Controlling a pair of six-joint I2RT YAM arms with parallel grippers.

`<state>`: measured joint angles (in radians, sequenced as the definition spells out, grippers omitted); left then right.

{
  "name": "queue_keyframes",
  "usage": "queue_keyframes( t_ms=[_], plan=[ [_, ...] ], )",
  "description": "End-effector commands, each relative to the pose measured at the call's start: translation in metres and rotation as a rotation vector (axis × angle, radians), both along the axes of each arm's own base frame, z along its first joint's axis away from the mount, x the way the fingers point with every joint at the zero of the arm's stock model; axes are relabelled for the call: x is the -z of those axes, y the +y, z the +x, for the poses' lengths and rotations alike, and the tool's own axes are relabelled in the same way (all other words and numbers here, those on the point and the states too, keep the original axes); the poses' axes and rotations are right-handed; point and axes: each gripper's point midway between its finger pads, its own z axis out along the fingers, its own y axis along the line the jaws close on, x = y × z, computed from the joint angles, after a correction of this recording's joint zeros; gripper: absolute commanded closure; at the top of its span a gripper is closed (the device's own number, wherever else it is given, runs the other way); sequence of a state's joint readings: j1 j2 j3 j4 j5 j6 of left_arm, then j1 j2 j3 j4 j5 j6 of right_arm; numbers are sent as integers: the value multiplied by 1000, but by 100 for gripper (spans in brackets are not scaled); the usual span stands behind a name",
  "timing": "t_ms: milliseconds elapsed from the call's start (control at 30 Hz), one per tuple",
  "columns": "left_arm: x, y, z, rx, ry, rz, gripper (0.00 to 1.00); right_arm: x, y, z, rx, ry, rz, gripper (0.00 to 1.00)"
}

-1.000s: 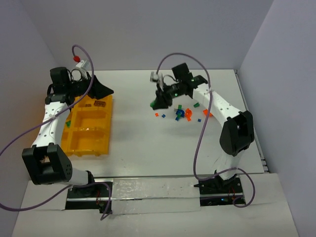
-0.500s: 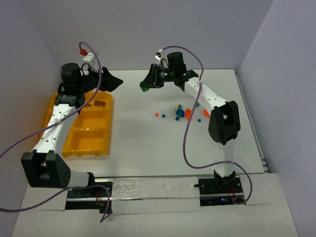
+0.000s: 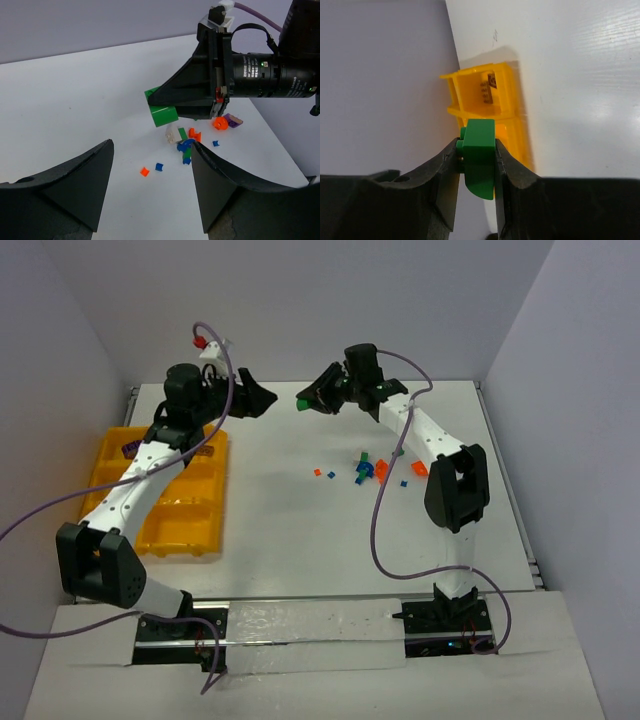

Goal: Sort the legos into containers by color

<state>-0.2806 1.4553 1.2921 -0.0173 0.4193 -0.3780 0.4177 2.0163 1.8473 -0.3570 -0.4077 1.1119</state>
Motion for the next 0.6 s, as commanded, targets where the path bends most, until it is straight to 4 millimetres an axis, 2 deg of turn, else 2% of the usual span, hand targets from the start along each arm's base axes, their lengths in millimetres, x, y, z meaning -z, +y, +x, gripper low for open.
queue_keyframes(
  t_ms=[0,33,167,300,567],
  plan=[
    [-28,-11,18,-51,-81,6,28,-50,-6,9,125,20,142,100],
    [-20,-15,22,-46,-61,7,27,-52,-5,10,129,31,166,100],
    [-18,-35,23,6,-50,-13,25,-54,1,7,95,36,206,100],
    [-6,-51,26,48,-17,-14,23,-56,4,4,72,34,237,100],
    [4,-67,29,89,9,-18,24,-69,10,0,35,6,288,100]
  ],
)
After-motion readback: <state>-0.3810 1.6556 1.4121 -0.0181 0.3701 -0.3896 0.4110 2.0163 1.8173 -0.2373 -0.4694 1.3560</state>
